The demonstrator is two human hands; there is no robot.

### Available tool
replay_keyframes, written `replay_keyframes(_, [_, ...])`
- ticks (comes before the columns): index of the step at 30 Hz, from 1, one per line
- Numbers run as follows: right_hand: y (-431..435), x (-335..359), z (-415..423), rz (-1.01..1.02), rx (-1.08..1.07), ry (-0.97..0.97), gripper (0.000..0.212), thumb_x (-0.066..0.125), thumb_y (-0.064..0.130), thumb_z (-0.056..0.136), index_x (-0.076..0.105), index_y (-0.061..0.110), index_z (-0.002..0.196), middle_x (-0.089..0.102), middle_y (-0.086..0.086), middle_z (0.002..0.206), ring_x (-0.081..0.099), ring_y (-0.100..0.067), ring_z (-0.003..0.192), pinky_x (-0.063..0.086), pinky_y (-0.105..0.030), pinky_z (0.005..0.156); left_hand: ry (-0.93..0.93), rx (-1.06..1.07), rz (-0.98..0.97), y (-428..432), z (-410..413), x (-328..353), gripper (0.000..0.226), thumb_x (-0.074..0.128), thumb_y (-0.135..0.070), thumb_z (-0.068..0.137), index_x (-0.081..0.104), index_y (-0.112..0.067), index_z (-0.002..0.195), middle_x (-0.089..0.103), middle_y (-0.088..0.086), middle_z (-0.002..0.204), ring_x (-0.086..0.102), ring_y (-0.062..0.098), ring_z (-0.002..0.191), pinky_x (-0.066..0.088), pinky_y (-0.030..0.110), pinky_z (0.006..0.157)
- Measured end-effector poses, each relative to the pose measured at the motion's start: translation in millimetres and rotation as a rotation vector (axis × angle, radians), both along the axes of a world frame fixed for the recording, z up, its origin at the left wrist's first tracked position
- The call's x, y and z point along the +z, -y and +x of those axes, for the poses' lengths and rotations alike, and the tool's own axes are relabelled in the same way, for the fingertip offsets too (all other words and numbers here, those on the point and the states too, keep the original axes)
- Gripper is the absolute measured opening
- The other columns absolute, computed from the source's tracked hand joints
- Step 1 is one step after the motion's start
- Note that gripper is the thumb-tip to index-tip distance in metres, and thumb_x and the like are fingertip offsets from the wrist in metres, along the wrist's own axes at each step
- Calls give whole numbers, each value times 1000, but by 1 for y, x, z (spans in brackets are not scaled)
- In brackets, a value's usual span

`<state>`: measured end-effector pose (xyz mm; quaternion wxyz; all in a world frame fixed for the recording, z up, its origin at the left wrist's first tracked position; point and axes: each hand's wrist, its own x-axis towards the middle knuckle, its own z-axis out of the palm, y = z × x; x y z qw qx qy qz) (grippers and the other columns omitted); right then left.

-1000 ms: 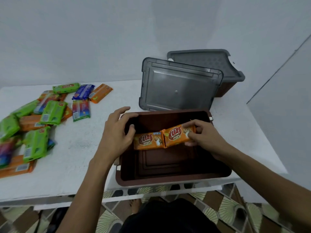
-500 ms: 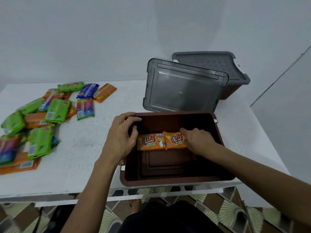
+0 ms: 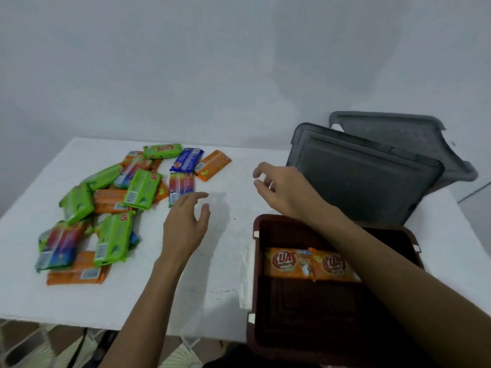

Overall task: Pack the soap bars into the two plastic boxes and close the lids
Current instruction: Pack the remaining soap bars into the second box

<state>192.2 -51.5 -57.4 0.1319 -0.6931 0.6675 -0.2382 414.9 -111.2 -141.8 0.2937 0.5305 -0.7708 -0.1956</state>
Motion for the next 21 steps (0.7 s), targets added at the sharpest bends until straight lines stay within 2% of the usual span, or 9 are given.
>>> replay_keyframes(2, [49, -17, 11, 73, -17, -26, 27, 49, 32, 98, 55, 19, 120, 67, -7, 100, 60, -18, 81, 52, -33, 75, 100, 98, 38, 31, 9, -4, 26, 59, -30, 92, 61, -18, 115, 64, 6, 112, 60, 26, 99, 45, 33, 71])
replay_keyframes(4, [94, -37, 23, 148, -7, -113, 36, 49, 37, 97, 49, 20, 129, 61, -10, 108, 59, -24, 94, 45, -32, 75, 199, 147, 85, 59, 15, -9, 33, 59, -35, 91, 57, -15, 117, 63, 12, 108, 59, 31, 95, 47, 37, 67])
replay_keyframes(7, [148, -61, 40, 211, 24, -126, 54, 62, 45, 88, 45, 21, 133, 59, -12, 116, 56, -29, 106, 41, -32, 75, 341, 159, 142, 89, 16, -17, 45, 58, -45, 91, 52, -14, 123, 62, 15, 109, 60, 33, 95, 49, 40, 70])
replay_keyframes(10, [190, -80, 52, 320, 3, -165, 73, 71, 53, 77, 40, 21, 136, 51, -15, 128, 46, -34, 120, 44, -41, 90, 490, 187, 157, 104, 8, -25, 60, 52, -61, 88, 47, -12, 121, 60, 16, 110, 58, 32, 99, 48, 39, 71])
replay_keyframes(12, [209, -91, 56, 386, -23, -170, 87, 72, 59, 72, 32, 25, 140, 43, -18, 137, 37, -36, 130, 40, -46, 102, 573, 217, 140, 110, 2, -28, 67, 49, -67, 86, 45, -11, 122, 59, 15, 112, 56, 31, 101, 46, 38, 75])
replay_keyframes(14, [221, -100, 57, 423, -45, -176, 93, 72, 63, 69, 27, 28, 143, 41, -17, 140, 38, -36, 130, 40, -47, 103, 627, 243, 140, 114, -2, -32, 67, 50, -66, 86, 42, -12, 125, 60, 15, 115, 55, 30, 106, 46, 37, 79])
replay_keyframes(16, [227, -104, 58, 428, -49, -219, 93, 73, 60, 70, 26, 28, 144, 46, -15, 137, 42, -35, 126, 42, -45, 98, 631, 249, 161, 118, -3, -33, 67, 53, -62, 86, 39, -13, 129, 59, 15, 118, 53, 31, 109, 46, 37, 79])
replay_keyframes(19, [223, -101, 61, 463, -53, -302, 93, 73, 52, 70, 22, 32, 145, 45, -18, 131, 41, -35, 121, 46, -41, 88, 574, 227, 225, 119, -3, -27, 71, 61, -56, 83, 34, -15, 134, 57, 16, 119, 52, 33, 110, 47, 38, 75])
replay_keyframes(21, [216, -99, 55, 497, -77, -254, 85, 70, 52, 71, 27, 37, 142, 45, -18, 129, 40, -35, 120, 45, -40, 87, 511, 197, 261, 120, 1, -26, 76, 66, -55, 79, 32, -18, 137, 57, 17, 118, 52, 34, 109, 48, 40, 75])
